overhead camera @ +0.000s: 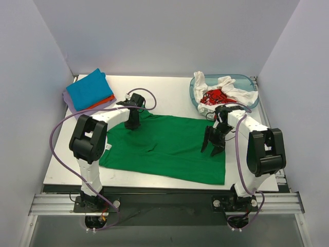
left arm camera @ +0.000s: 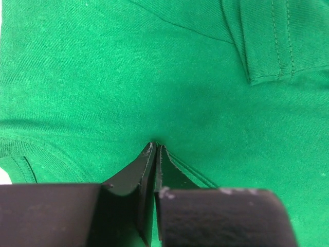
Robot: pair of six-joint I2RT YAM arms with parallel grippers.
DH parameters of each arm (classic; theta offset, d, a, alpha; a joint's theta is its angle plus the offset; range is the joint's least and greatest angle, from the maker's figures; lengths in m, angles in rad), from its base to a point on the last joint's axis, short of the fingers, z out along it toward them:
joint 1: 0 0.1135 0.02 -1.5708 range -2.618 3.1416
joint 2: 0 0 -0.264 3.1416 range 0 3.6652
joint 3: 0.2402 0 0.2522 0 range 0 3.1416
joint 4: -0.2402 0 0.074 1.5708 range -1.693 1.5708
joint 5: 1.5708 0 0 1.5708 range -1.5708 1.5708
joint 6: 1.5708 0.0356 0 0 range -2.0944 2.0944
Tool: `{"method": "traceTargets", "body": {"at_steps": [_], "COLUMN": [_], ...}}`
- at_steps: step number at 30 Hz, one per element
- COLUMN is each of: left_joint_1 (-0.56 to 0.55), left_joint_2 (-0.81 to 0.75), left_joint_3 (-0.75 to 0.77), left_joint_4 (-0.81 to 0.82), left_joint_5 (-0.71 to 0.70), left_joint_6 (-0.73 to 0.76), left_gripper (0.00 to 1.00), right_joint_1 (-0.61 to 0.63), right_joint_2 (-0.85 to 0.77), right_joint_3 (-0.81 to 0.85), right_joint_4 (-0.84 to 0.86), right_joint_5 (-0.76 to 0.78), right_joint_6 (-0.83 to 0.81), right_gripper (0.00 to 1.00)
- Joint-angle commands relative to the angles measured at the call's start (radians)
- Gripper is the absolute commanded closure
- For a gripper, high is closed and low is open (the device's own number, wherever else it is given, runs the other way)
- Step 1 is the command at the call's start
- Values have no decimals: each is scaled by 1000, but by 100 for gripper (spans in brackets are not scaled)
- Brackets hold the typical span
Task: Fold and stack the t-shirts
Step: Fold the flattened tshirt in 1/3 of the way
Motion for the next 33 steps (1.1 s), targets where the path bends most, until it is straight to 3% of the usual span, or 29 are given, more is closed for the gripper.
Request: {"method": "traceTargets", "body": {"at_steps": [1,5,19,33], "left_joint_1": [6,6,0,0], "left_joint_2": [13,-10,-144,-110], "left_joint_3": [10,8,-59,-32], "left_joint_4": [45,51,101,153], "left_joint_5": [23,24,46,92], "left_joint_6": [21,25,21,48], "left_gripper": [92,100,100,100], "right_joint_1": [-9,-7,-6,-6], "right_joint_2": [-2,-2,4,-5], "right_joint_3": [20,19,15,8], "right_joint_4": [-43,-43,-43,-43], "right_joint_5": [-6,-6,-13,-15], "right_joint_6": [-4,-5,-5,-7], "right_gripper": [50,50,50,50]}}
